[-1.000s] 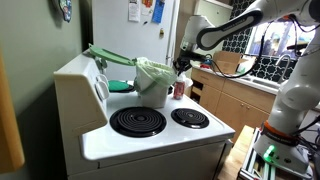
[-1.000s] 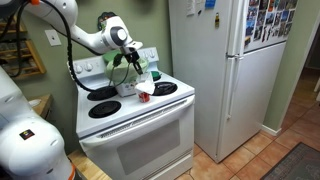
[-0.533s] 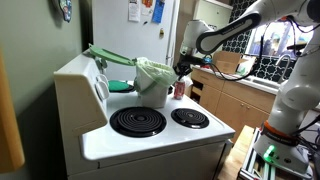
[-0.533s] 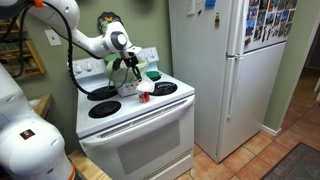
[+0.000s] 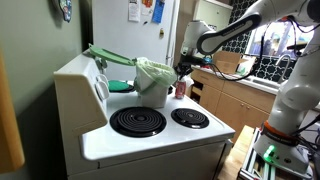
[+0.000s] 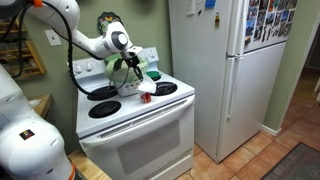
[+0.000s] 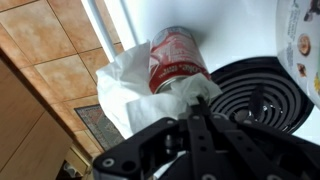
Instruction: Put the piece of tissue on the red can and then put the can and piece of tissue in the white bin
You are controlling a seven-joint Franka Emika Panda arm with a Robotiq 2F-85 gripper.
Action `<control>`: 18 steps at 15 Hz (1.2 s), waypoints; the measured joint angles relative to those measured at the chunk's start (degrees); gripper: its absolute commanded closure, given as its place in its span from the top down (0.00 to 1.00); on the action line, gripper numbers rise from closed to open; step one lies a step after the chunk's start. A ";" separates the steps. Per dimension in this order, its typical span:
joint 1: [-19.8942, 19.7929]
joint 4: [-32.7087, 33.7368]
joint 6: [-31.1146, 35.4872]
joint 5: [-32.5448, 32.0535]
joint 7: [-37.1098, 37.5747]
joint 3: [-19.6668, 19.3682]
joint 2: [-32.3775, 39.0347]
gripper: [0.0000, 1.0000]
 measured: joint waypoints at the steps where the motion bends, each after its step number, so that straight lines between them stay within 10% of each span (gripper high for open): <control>1: -0.03 0.00 0.22 0.00 0.71 -0.07 -0.32 0.00; 18: -0.61 -2.71 -0.36 -6.64 2.63 -0.01 -1.69 0.00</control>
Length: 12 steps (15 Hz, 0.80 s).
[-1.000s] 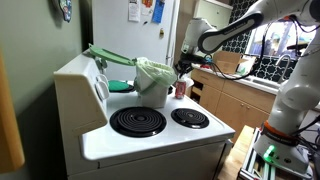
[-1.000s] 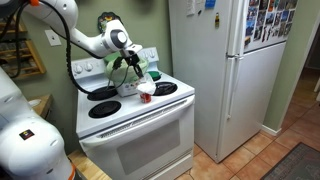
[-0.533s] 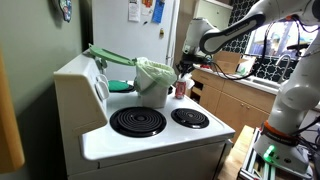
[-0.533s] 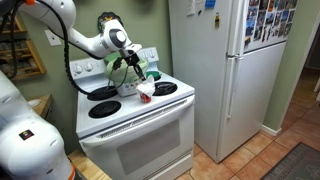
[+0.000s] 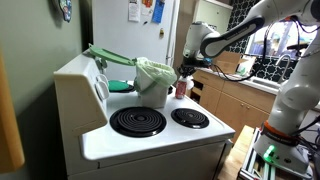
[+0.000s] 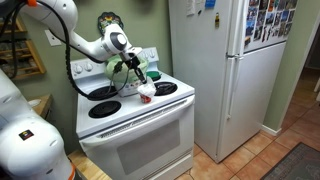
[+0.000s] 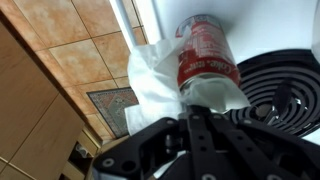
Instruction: Put the piece of tissue on the red can and then put the can and piece of tissue in the white bin
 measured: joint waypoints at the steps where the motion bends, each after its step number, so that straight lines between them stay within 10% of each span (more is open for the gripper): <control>1: 0.00 -0.07 0.00 -0.22 0.00 0.02 0.04 0.00; 12: 0.10 0.41 -1.45 -0.34 0.04 0.15 0.43 0.00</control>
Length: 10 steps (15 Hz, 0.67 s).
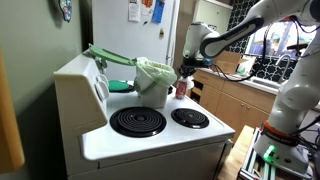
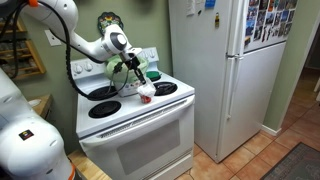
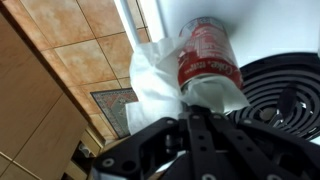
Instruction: Put the piece of tissue on the red can and then put the can and piece of tissue in the white bin
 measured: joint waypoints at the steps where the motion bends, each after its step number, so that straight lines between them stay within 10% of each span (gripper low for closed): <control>1: -0.01 0.04 -0.03 0.01 0.15 -0.04 0.01 0.00; 10: -0.08 0.25 -0.04 0.07 2.77 -0.25 0.00 0.02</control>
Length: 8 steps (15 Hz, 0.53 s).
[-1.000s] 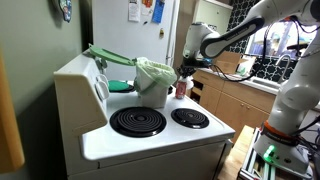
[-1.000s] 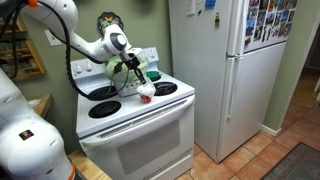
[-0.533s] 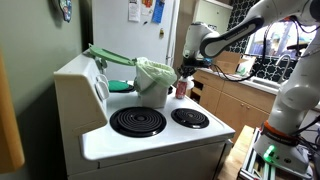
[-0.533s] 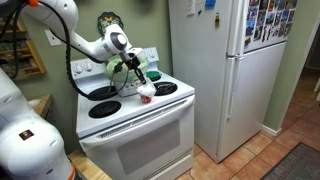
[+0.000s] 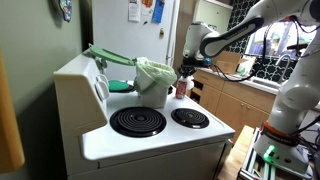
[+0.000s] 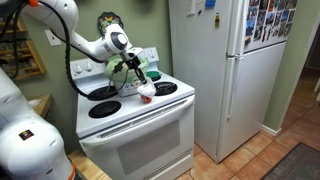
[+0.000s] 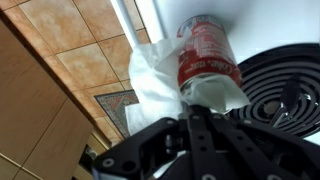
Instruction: Put the piece of tissue on the red can and then put the can and piece of tissue in the white bin
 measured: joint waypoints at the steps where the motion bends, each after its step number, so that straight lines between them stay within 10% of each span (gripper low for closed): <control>1: 0.00 0.14 0.00 0.00 0.26 0.00 -0.04 0.10; 8: -0.17 0.97 0.00 0.00 0.95 0.00 -0.54 0.00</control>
